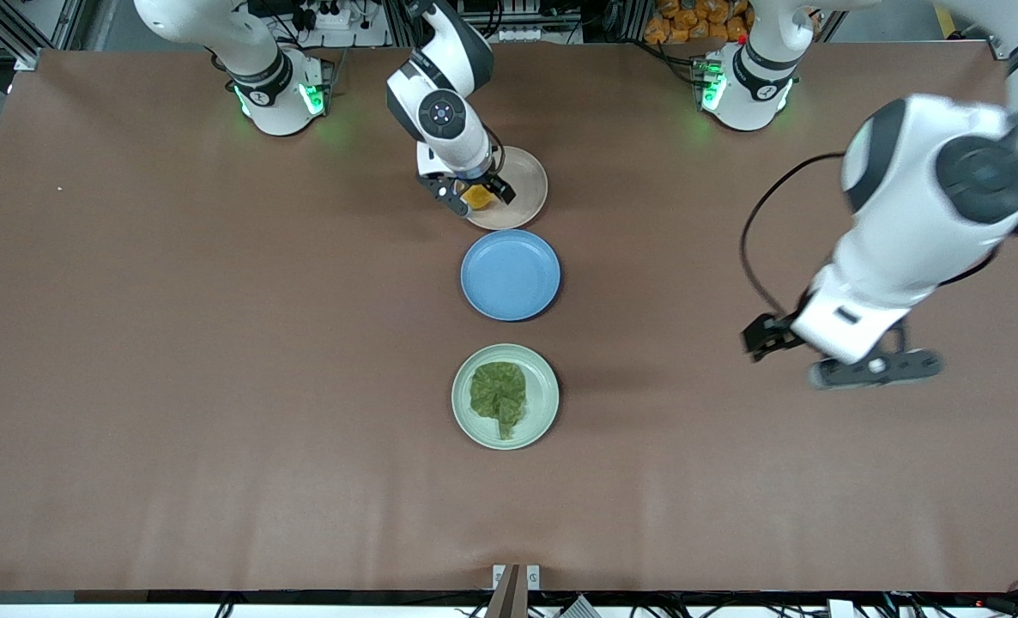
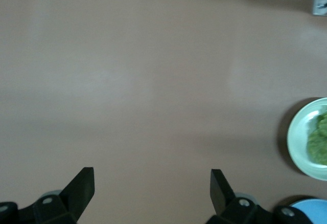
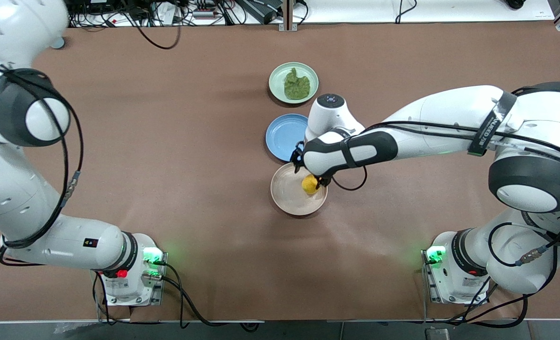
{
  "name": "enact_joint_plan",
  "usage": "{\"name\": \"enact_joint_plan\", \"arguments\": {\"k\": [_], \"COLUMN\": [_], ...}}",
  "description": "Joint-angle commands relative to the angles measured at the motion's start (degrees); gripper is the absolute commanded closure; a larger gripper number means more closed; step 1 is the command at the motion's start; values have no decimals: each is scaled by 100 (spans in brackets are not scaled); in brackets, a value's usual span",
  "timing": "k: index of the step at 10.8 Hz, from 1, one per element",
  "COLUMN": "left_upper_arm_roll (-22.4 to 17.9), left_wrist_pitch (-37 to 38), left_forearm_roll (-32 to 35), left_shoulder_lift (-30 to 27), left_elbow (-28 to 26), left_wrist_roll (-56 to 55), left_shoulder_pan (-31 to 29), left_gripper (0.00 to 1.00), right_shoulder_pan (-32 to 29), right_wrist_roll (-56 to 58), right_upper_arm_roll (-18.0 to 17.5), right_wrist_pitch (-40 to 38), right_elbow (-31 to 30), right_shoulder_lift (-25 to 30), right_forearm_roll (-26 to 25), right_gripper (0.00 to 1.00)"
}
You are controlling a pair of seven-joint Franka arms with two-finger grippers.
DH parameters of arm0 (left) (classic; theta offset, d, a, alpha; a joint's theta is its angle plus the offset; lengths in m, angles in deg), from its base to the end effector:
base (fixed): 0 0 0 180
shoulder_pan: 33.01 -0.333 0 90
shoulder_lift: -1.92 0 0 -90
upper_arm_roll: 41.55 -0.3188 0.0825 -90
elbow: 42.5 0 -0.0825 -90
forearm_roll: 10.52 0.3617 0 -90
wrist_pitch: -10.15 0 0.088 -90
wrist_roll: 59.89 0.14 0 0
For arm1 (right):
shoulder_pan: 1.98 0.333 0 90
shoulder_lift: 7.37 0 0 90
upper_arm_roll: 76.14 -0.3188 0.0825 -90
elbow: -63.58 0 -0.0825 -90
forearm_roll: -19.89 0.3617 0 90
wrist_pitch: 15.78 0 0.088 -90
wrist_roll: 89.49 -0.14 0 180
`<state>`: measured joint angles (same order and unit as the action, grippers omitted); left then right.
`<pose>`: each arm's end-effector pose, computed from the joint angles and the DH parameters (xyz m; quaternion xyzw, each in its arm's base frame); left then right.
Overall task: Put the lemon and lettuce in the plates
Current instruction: 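Release the lettuce on the green plate while the right gripper lowers the lemon, then open the right gripper over the cream plate and lift away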
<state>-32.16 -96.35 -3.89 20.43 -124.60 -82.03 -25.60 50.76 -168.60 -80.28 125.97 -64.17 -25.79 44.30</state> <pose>0.6312 -0.1629 0.4959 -0.9974 -0.0386 -0.0607 0.0110 0.2813 0.4461 0.2100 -0.9234 0.3570 0.1404 0.0147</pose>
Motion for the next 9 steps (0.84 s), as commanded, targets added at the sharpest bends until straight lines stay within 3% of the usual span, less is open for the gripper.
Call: {"name": "enact_joint_plan", "arguments": {"k": [1, 6, 9], "left_upper_arm_roll": [63, 2, 2], "left_wrist_pitch": [707, 1517, 1605], "left_forearm_roll": [-56, -232, -311], "left_shoulder_lift": [-601, -1261, -1551], "left_elbow": [-175, -166, -175], "left_wrist_roll": [297, 772, 843], "left_shoulder_pan": [-406, -714, -864], "left_gripper": [0, 0, 0], "right_shoulder_pan": [-105, -1430, -2352], "right_wrist_roll": [61, 2212, 3687], "right_upper_arm_roll": [544, 589, 589], "right_wrist_pitch": [-77, -295, -498], "right_elbow": [179, 171, 127], "right_shoulder_lift": [40, 14, 5], "right_forearm_roll": [-689, -779, -779], "right_gripper": [0, 0, 0]}}
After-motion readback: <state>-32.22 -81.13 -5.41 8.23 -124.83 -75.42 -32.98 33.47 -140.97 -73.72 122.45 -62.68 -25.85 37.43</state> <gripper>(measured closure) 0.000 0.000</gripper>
